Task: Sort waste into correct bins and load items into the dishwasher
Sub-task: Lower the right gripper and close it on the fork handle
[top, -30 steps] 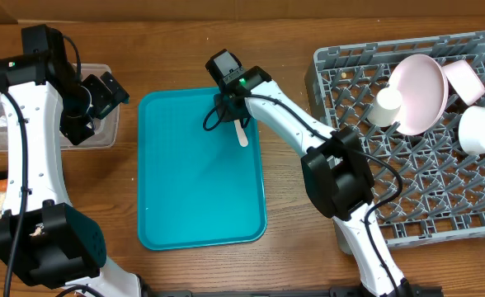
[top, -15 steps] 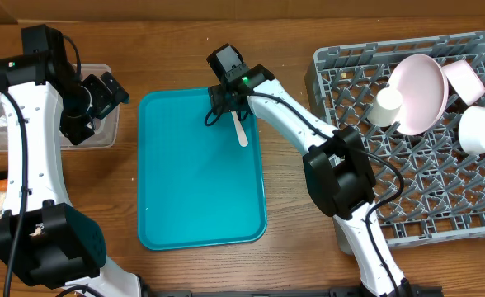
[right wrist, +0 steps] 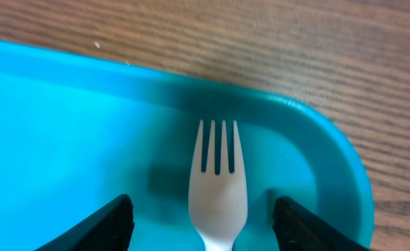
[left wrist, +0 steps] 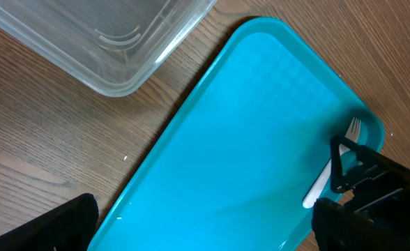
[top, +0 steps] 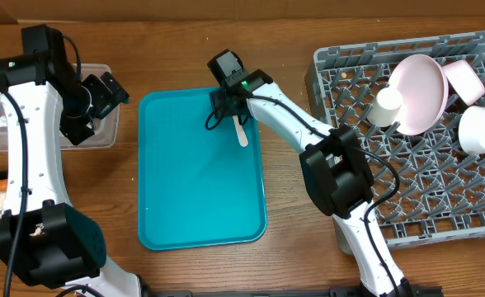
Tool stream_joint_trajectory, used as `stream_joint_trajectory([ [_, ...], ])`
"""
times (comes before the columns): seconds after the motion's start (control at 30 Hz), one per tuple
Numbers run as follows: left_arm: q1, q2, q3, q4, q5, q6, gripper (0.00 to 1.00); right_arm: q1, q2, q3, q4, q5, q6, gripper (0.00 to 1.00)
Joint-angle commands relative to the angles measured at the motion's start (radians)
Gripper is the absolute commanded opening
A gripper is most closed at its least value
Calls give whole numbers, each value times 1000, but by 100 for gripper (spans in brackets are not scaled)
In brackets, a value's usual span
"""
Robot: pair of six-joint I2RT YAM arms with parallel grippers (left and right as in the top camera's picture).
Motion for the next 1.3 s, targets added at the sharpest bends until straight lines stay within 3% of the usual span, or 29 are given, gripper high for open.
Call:
stream_joint_trajectory([
  [0.0, 0, 2, 29, 1, -14, -9, 100, 0, 15, -30, 22, 2, -2, 67],
  [0.2, 0, 2, 29, 1, -13, -9, 100, 5, 33, -33, 51, 0, -6, 63],
  [0.43, 0, 2, 29, 1, -13, -9, 100, 7, 46, -32, 51, 8, -6, 49],
  [0.47, 0, 2, 29, 1, -13, -9, 100, 7, 46, -32, 48, 8, -6, 41],
  [0.5, 0, 2, 29, 1, -13, -9, 100, 7, 46, -31, 45, 7, -6, 40],
  [0.83, 0, 2, 29, 1, -13, -9, 100, 7, 23, 26, -32, 1, -2, 29],
  [0.97, 0, 2, 29, 1, -13, -9, 100, 7, 23, 26, -4, 2, -3, 39],
  [1.03, 0, 2, 29, 1, -13, -9, 100, 7, 24, 26, 18, 2, -3, 40],
  [1.2, 0, 2, 29, 1, -13, -9, 100, 7, 24, 24, 27, 2, -3, 23],
  [1.27, 0, 2, 29, 1, -14, -9, 100, 7, 23, 24, 22, 2, -3, 22],
])
